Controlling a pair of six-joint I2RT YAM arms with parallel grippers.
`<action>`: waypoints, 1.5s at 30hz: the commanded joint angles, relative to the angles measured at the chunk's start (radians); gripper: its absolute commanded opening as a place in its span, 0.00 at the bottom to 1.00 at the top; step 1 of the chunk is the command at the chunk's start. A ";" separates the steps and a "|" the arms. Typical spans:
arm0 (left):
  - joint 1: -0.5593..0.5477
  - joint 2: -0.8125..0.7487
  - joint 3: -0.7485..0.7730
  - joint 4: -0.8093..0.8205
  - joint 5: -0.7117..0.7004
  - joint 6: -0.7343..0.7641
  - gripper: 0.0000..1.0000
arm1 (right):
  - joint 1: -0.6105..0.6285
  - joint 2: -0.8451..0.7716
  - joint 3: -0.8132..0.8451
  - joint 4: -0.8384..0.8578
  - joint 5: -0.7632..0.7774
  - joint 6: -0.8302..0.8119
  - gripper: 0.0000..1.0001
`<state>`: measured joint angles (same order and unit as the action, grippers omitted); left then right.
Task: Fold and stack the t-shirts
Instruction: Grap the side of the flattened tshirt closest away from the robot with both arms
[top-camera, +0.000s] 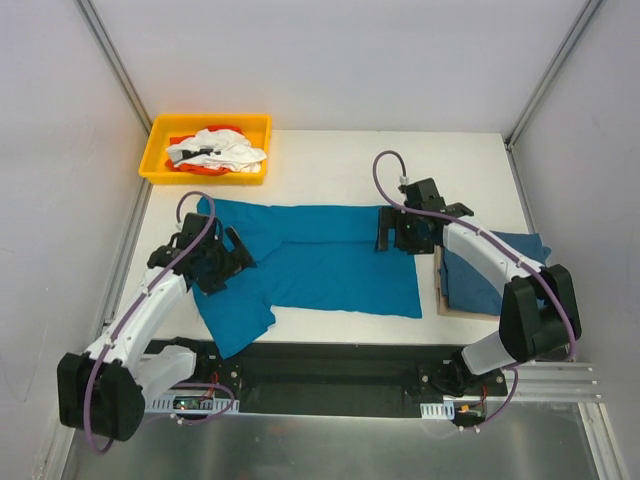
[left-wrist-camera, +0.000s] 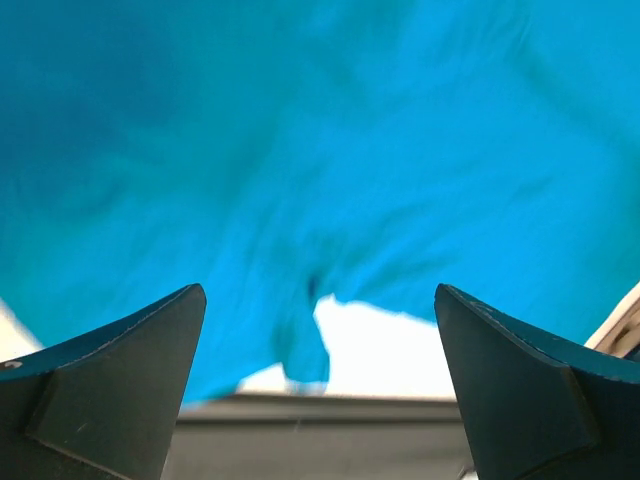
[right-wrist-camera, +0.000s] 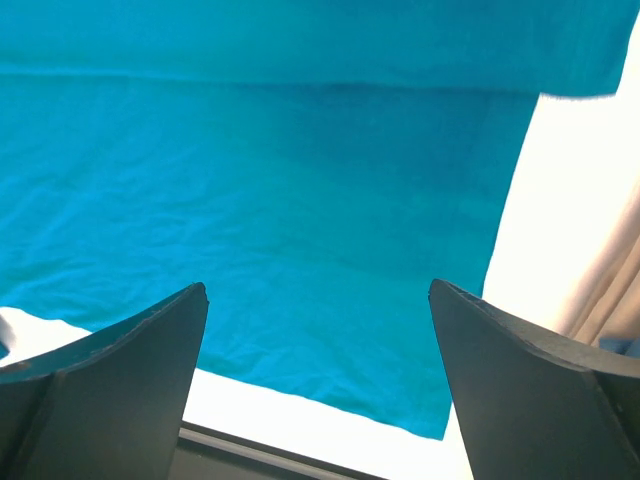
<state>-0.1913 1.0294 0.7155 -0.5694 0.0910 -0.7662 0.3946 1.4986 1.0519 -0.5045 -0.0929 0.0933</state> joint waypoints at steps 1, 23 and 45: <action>-0.075 -0.113 -0.010 -0.322 -0.071 -0.077 0.98 | 0.004 -0.061 -0.029 0.024 0.005 0.008 0.97; -0.165 -0.039 -0.228 -0.370 -0.076 -0.334 0.49 | 0.004 -0.017 -0.020 0.007 0.061 -0.014 0.97; -0.165 0.070 -0.212 -0.267 -0.137 -0.288 0.00 | -0.003 -0.001 -0.020 -0.003 0.087 -0.007 0.97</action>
<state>-0.3481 1.0977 0.4915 -0.8467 0.0395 -1.0641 0.3950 1.4998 1.0195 -0.5041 -0.0223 0.0887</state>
